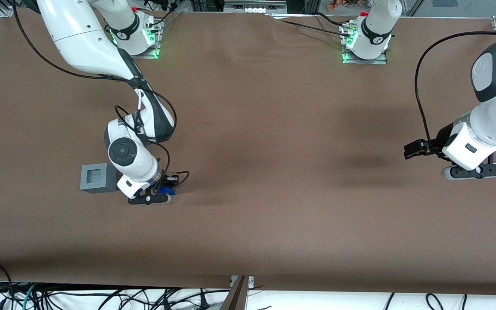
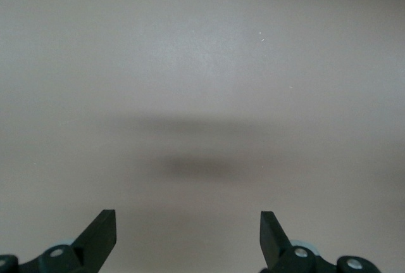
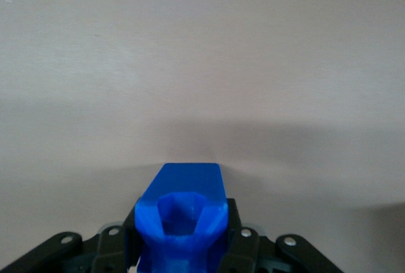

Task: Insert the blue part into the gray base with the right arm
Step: 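Carry the blue block over the gray base's square hole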

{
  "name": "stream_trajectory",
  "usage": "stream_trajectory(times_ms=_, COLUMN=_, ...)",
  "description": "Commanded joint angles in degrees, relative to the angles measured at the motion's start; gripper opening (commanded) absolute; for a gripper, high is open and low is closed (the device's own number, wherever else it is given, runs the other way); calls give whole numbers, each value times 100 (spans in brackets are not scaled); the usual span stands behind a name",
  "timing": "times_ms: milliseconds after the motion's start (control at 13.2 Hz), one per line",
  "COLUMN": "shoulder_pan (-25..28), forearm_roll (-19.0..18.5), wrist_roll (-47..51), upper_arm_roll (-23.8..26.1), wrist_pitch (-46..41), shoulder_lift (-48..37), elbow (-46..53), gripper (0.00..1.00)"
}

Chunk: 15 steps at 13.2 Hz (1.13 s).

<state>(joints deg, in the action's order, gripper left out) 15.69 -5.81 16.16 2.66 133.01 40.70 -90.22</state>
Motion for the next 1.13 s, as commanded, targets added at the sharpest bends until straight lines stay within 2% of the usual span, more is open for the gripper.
stream_trajectory(times_ms=0, shoulder_pan=-127, forearm_roll=-87, wrist_roll=-376, upper_arm_roll=-81, wrist_pitch=-703, shoulder_lift=-456, elbow=40, gripper=15)
stream_trajectory(times_ms=151, shoulder_pan=-232, forearm_roll=-79, wrist_roll=-709, upper_arm_roll=-160, wrist_pitch=-1117, shoulder_lift=-738, elbow=13, gripper=15)
stream_trajectory(times_ms=377, shoulder_pan=-285, forearm_roll=-35, wrist_roll=-1551, upper_arm_roll=-581, wrist_pitch=-1662, shoulder_lift=-1325, elbow=-231, gripper=15)
stream_trajectory(times_ms=755, shoulder_pan=-294, forearm_roll=27, wrist_roll=-2748, upper_arm_roll=-1381, wrist_pitch=-1314, shoulder_lift=-2092, elbow=-1225, gripper=16)
stream_trajectory(times_ms=981, shoulder_pan=-303, forearm_roll=605, wrist_roll=-3547, upper_arm_roll=-1707, wrist_pitch=-822, shoulder_lift=-2101, elbow=-1515, gripper=16)
stream_trajectory(times_ms=1057, shoulder_pan=-312, forearm_roll=694, wrist_roll=-3637, upper_arm_roll=-1725, wrist_pitch=-664, shoulder_lift=-2084, elbow=-1594, gripper=16)
